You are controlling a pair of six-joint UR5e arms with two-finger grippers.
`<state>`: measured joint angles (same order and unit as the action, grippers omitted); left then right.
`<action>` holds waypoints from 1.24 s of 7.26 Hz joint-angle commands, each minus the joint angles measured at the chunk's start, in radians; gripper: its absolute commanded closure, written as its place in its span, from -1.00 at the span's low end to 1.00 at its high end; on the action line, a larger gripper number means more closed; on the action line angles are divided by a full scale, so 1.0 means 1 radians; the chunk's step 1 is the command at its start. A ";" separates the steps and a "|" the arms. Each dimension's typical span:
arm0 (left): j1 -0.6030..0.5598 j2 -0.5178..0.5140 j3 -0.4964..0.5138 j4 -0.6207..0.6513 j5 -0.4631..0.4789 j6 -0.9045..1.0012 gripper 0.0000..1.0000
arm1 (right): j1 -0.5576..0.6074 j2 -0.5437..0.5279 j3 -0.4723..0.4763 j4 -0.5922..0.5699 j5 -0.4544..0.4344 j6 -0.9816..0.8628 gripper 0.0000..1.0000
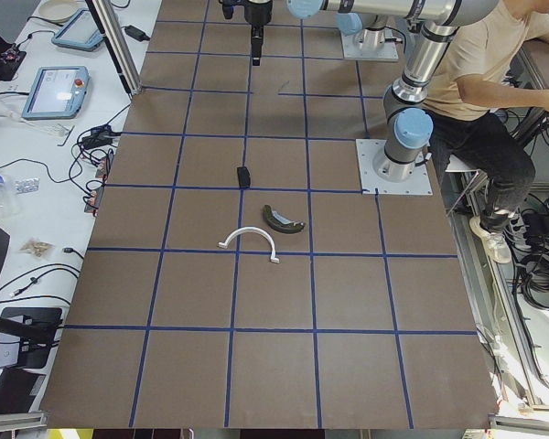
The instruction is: Place bearing gear from tray to pile
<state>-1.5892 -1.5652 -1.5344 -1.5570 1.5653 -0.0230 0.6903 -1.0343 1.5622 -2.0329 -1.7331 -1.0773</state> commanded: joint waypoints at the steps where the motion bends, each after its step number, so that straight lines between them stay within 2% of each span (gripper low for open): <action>1: 0.000 0.001 -0.003 0.000 -0.001 0.000 -1.00 | 0.108 -0.113 0.001 0.121 0.013 0.105 1.00; 2: 0.000 0.001 -0.004 0.000 0.001 0.000 -1.00 | 0.176 -0.147 0.002 0.181 0.021 0.200 1.00; 3: 0.000 0.001 -0.003 0.002 -0.001 0.000 -1.00 | 0.246 -0.176 0.009 0.200 0.091 0.256 1.00; 6: -0.002 0.002 -0.007 0.002 -0.001 0.000 -1.00 | 0.496 -0.254 0.016 0.316 0.156 0.616 1.00; 9: -0.002 0.002 -0.009 0.002 -0.001 0.000 -1.00 | 0.752 -0.285 0.088 0.301 0.211 0.987 1.00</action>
<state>-1.5908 -1.5632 -1.5430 -1.5555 1.5646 -0.0230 1.3398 -1.3080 1.6181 -1.7219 -1.5449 -0.2415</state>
